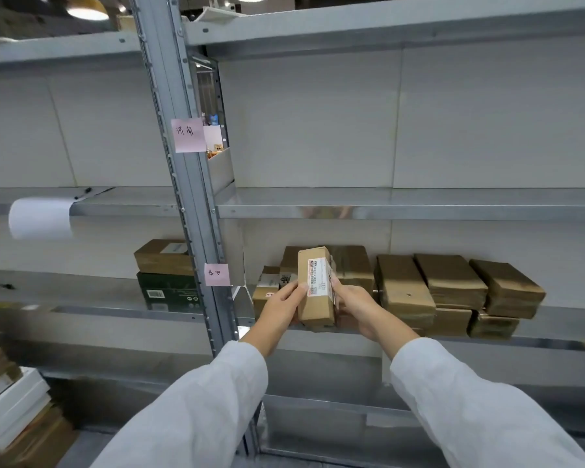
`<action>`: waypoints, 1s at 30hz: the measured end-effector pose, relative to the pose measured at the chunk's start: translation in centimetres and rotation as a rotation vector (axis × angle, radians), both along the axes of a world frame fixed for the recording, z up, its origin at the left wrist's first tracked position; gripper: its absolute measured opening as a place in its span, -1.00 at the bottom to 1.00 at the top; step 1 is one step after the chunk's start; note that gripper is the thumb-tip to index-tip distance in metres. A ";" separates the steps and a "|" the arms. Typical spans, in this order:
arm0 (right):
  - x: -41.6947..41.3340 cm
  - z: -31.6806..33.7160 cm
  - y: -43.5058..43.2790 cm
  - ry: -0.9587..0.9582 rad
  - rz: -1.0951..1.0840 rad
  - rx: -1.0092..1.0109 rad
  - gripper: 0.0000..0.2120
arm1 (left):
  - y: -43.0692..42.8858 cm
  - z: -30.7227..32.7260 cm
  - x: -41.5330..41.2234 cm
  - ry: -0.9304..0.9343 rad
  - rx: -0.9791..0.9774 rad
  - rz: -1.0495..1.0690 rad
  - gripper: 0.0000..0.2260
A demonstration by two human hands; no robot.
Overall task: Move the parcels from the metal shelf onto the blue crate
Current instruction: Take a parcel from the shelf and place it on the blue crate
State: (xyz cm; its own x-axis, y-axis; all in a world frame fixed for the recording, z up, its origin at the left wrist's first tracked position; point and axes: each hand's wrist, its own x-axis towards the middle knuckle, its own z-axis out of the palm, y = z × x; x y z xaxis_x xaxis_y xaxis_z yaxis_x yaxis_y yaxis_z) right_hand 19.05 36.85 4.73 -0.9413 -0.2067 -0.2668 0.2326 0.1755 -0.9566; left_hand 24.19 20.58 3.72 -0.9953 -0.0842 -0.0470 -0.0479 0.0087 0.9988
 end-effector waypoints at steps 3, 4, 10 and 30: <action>-0.1 0.2 1.1 0.054 -0.031 -0.022 -0.57 | 0.0 -0.3 0.1 0.118 0.000 0.099 -0.67; -0.1 0.4 1.4 0.080 -0.037 -0.011 -0.56 | 0.2 -0.3 0.0 0.128 0.002 0.137 -0.69; -0.1 0.5 3.2 0.160 -0.077 0.045 -0.64 | 1.0 -1.4 -0.7 0.170 0.030 0.183 -0.81; -1.2 2.2 6.2 0.195 -0.252 0.101 -0.89 | 5.0 0.0 -6.6 0.087 -0.051 0.040 -0.90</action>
